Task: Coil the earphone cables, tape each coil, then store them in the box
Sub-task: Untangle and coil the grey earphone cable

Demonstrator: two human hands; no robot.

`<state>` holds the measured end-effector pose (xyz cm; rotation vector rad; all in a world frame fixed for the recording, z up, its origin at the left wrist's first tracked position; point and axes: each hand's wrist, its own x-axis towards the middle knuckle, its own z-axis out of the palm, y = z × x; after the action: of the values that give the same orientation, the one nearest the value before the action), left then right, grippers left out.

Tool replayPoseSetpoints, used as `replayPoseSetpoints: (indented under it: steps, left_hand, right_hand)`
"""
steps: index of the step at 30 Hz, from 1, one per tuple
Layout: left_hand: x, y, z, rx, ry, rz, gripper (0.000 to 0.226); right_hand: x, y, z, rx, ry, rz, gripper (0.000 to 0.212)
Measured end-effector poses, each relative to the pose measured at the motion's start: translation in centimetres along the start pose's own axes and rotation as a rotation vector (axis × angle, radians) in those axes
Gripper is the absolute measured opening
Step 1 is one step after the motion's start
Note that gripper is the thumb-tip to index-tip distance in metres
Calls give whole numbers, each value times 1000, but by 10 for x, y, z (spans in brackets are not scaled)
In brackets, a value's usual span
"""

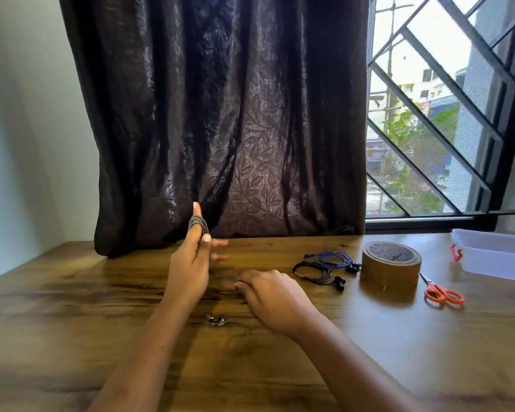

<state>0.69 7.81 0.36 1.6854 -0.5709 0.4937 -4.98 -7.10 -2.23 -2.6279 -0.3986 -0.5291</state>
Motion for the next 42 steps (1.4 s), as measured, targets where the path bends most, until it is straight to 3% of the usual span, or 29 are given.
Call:
replayPoseSetpoints:
  steps: [3,7,9,12,19,24,30,37,42]
  left_hand:
    - [-4,-3,-4,286,-114,32,45]
    - [-4,-6,-2,437,-358,-70,47]
    - [-6,-5,0,415,-494,-111,35]
    - [-9,3,6,165,-618,-275,28]
    - [-17,24,5,-294,-629,-544,32]
    - [-18,32,2,-457,-663,-602,32]
    - [-17,32,-4,-631,-725,-647,33]
    - [-19,37,11,-899,-603,-571,42]
    - [-12,36,8,-947,-317,-466,37]
  right_hand:
    - [0,3,-3,-40,58,-42,27]
    - [0,5,-9,-97,161,-134,24]
    - [0,8,-10,-125,272,-165,30]
    - [0,16,-7,-109,407,-158,48]
    - [-2,19,-10,-12,515,-100,27]
    - [0,26,-12,104,521,-48,25]
    - [6,37,-6,419,414,-31,19]
    - [10,29,-7,536,326,115,19]
    - [7,32,1,513,163,182,22]
